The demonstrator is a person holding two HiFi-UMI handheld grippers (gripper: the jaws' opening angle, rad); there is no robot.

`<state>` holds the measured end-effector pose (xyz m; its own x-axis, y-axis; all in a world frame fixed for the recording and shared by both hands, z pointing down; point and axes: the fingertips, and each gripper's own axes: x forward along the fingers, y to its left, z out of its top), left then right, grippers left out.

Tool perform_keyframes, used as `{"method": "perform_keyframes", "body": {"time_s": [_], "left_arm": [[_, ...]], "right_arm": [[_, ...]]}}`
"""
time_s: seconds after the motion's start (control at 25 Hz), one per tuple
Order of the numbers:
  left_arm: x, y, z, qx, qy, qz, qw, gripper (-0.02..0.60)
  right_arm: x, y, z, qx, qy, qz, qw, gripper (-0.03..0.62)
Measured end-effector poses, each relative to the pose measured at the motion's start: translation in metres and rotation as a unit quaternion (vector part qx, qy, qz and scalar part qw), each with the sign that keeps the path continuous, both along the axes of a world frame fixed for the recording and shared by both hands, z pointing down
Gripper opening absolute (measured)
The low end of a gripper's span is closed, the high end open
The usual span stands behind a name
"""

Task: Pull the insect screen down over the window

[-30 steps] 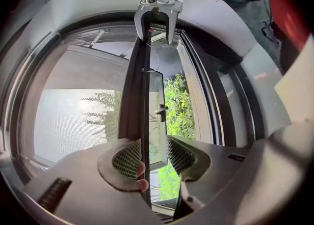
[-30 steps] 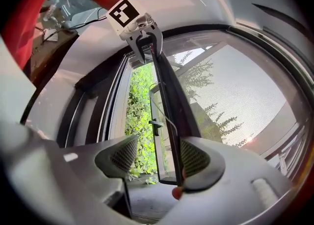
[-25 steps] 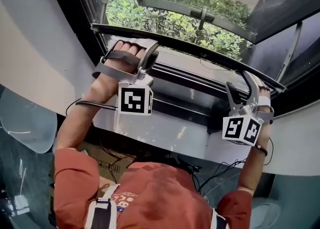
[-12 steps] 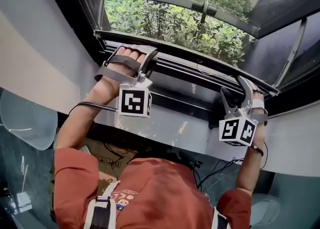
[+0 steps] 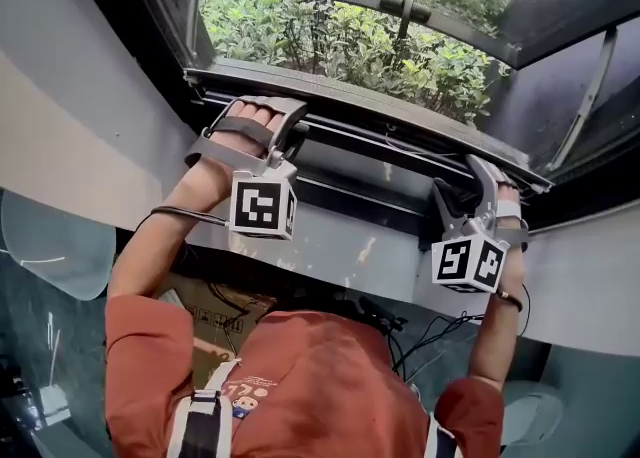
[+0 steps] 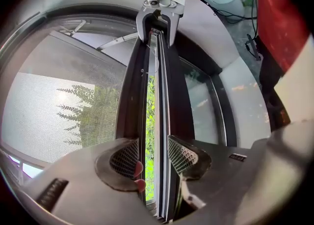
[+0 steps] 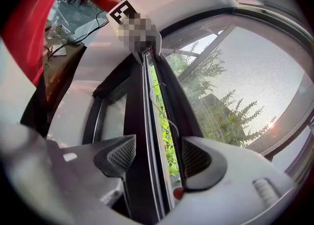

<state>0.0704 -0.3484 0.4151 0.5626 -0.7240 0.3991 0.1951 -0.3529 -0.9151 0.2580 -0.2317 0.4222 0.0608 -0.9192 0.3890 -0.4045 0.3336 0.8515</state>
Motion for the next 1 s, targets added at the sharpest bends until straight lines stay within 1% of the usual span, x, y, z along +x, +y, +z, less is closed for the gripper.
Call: {"method": "perform_keyframes", "body": {"time_s": [0.36,0.56,0.76,1.0], "left_arm": [[-0.002,0.003,0.032,-0.040,-0.020,0.002,0.9990,0.187],[-0.002,0.003,0.036,-0.041,-0.022,0.004,0.9989,0.193],[-0.002,0.003,0.046,-0.051,-0.026,0.005,0.9983,0.193],[-0.001,0.003,0.050,-0.044,-0.019,0.001,0.9988,0.193]], "right_arm": [[-0.003,0.002,0.030,-0.027,-0.022,0.001,0.999,0.287],[-0.002,0.002,0.033,-0.023,-0.031,0.002,0.999,0.287],[-0.003,0.002,0.044,-0.024,-0.043,0.005,0.999,0.287],[-0.004,0.003,0.047,-0.017,-0.065,0.008,0.998,0.293]]}}
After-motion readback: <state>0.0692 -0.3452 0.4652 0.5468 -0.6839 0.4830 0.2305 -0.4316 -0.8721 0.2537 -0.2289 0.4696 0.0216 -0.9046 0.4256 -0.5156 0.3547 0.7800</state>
